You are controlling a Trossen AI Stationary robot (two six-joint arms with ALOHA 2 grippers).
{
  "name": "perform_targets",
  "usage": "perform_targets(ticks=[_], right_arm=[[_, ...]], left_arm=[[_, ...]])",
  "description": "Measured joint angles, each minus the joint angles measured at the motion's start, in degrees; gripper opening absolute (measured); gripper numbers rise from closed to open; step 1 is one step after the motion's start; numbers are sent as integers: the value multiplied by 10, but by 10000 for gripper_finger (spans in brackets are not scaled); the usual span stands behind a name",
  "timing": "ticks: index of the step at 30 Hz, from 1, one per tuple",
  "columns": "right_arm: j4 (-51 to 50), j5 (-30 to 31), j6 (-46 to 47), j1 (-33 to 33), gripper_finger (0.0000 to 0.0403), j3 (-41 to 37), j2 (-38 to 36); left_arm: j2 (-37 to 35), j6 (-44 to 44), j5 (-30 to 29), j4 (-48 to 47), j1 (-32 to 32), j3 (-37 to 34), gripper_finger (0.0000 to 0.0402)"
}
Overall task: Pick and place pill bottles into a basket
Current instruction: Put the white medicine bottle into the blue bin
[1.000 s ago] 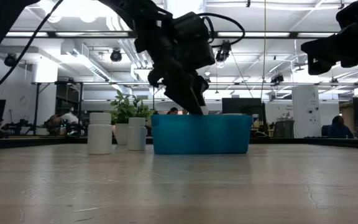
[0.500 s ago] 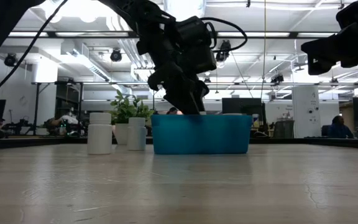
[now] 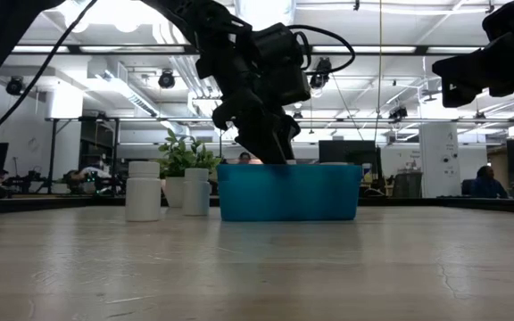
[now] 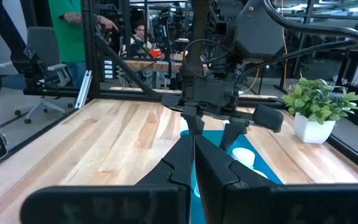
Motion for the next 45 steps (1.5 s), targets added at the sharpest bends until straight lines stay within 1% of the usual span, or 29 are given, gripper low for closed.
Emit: perform_targets(ticks=[11,17,29,36,45], right_arm=[[0,0,1,0,9,0,0],[0,0,-1,0,9,0,0],[0,0,0,0,9,0,0],[0,0,-2,0,9,0,0],[0,0,0,0,9,0,0]], left_arm=[[0,0,0,3,0,-2,142],[0,-1,-1,2,0,8,142],[0,-13,-4,-50,1,47,142],[0,-16,-5,-67,2,45,142],[0,-16,-5,-65,3,44,142]])
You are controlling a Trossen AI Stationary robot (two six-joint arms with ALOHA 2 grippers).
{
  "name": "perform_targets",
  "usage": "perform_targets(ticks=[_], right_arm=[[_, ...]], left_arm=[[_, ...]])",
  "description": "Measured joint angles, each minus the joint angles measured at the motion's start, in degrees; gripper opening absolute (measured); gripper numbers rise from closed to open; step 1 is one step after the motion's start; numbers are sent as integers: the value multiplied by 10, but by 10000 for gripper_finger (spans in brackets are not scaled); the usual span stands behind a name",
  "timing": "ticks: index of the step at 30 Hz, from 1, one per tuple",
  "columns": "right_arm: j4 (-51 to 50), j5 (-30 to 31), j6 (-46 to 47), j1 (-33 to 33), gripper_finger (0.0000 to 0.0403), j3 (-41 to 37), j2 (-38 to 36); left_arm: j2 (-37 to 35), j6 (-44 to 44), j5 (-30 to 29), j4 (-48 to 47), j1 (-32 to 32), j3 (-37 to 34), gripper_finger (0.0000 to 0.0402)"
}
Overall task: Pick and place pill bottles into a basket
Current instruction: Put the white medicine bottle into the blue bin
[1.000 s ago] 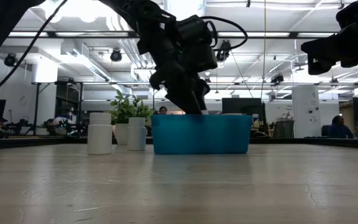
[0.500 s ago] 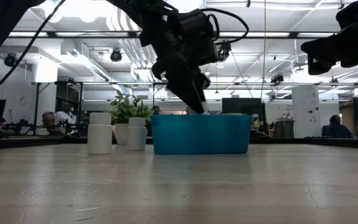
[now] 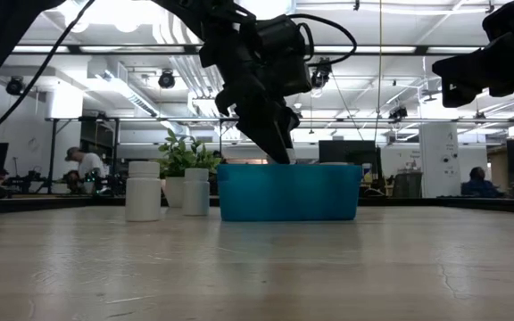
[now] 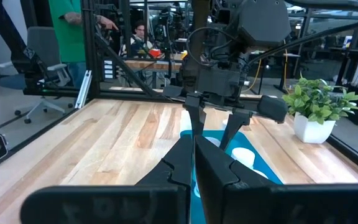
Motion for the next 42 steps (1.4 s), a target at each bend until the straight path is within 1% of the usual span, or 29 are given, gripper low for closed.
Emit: perform_targets(ticks=[3,8,17,21,27,42], right_arm=[[0,0,0,0,9,0,0],[0,0,-1,0,9,0,0],[0,0,-2,0,9,0,0],[0,0,0,0,9,0,0],[-1,-1,-1,0,9,0,1],[0,0,0,0,9,0,1]], left_arm=[[0,-3,-10,9,0,2,142],[0,-10,-11,11,1,14,142],[2,-14,-10,-2,1,7,142],[21,-14,-10,4,1,8,142],[52,-12,-3,9,1,32,142],[50,-11,-5,-31,0,39,142]])
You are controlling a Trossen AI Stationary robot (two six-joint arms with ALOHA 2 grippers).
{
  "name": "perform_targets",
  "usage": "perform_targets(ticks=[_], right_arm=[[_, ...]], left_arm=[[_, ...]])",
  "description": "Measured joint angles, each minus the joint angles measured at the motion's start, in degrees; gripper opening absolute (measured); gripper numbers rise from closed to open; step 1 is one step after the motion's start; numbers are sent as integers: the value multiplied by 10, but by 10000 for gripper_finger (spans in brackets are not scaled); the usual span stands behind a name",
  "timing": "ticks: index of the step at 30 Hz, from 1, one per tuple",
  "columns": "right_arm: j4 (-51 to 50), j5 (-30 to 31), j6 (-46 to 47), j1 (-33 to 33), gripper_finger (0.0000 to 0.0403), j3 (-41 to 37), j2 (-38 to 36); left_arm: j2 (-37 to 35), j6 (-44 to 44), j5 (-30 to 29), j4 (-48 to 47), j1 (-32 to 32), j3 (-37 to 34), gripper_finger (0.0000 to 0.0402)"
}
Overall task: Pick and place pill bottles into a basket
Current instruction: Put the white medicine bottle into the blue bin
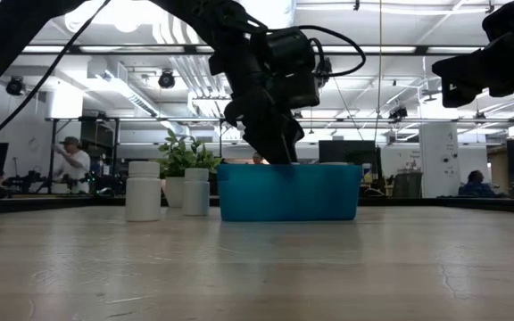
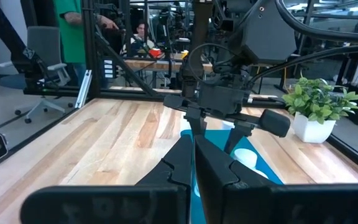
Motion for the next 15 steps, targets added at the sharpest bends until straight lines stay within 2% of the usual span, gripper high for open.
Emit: perform_targets(ticks=[8,15], right_arm=[[0,0,0,0,9,0,0],[0,0,0,0,9,0,0]], left_arm=[[0,-1,5,-1,0,2,145],[4,-1,6,0,-4,1,218]])
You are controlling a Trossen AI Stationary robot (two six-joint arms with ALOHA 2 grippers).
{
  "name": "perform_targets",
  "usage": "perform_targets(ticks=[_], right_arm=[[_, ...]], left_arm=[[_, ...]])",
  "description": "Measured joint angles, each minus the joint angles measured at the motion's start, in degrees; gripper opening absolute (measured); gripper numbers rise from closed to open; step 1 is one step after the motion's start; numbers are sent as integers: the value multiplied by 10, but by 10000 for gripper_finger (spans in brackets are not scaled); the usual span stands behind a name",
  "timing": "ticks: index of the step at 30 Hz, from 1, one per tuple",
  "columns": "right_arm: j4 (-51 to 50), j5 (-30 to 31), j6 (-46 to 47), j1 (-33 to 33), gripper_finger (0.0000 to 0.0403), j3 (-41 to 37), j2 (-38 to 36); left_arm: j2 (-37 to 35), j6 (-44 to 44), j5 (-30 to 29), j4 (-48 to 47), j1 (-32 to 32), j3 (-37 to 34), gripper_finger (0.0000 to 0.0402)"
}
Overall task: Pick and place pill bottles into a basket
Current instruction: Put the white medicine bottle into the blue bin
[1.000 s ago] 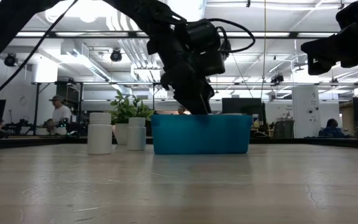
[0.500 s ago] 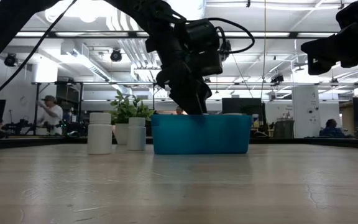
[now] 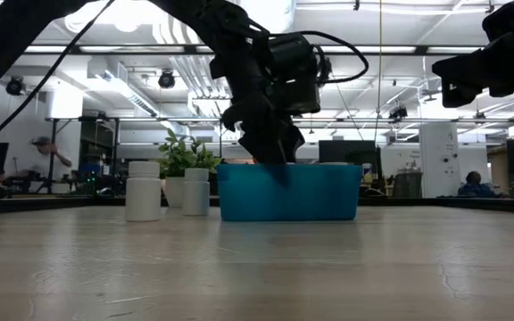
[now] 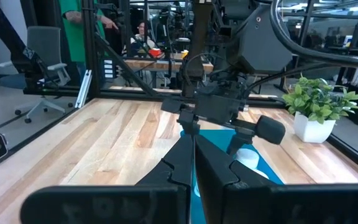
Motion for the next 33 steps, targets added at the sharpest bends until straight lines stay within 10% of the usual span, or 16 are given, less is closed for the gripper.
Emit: perform_targets(ticks=[33], right_arm=[[0,0,-2,0,9,0,2]], left_arm=[[-6,5,-12,-76,-9,69,242]])
